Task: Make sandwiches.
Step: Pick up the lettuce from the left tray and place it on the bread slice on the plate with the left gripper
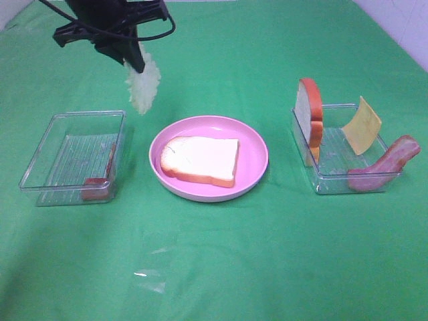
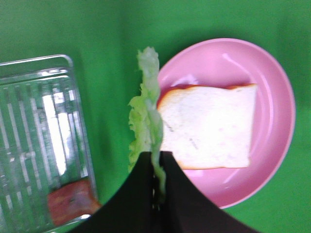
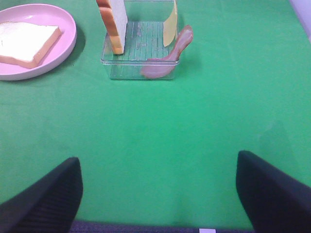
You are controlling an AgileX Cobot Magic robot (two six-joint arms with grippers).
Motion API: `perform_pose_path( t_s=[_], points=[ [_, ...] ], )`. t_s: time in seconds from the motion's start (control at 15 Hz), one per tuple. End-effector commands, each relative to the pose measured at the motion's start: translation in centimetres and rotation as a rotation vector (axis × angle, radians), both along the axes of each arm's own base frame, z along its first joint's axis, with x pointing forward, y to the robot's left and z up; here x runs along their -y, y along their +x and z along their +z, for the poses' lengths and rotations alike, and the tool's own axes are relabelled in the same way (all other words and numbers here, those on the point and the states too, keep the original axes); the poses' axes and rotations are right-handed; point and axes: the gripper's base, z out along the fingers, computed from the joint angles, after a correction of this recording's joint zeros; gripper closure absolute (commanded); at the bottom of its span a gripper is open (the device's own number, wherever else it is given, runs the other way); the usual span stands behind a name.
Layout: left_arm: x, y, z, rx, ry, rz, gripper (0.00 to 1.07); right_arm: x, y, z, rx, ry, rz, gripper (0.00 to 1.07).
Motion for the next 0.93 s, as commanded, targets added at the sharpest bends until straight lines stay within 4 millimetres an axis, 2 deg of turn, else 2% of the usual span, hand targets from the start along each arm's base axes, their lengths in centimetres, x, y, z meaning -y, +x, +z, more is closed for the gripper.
perform_pose_path(
  t_s=[0.07,0.27,0.47,0.53,0.73,0.8,0.93],
  points=[
    [3.2,-0.6,0.9,0.079,-0.115,-0.057,1.07,0.0,-0.2,0.0,0.034,0.003,-0.009,0.23],
    [6.7,-1.6,0.8,0.108,-0.193,-0.11,1.07,0.0,-0.2,0.0,0.034,0.003,-0.009,0.23],
    [9.3,-2.0,-1.7,0.032,-0.27,-0.171,1.07,0.0,-0.2,0.0,0.034,0.003,-0.009,0.23],
    [9.5,-1.9,-2.2,0.014,-0.28,-0.179,1.07,0.0,-0.2,0.0,0.034,0.003,-0.009,0.23],
    [10.4,-1.5,-6.1,-0.064,-0.329,-0.252,1.07,0.0,-0.2,0.0,0.034,0.003,-0.009,0.23],
    [10.3,-1.4,-8.6,-0.141,-0.314,-0.263,1.07,0.0,-0.2,0.0,0.034,0.003,-0.009,0.23],
    [9.4,-0.9,-10.4,-0.196,-0.294,-0.244,1.07,0.0,-0.2,0.0,0.034,0.003,-0.009,0.23]
  ],
)
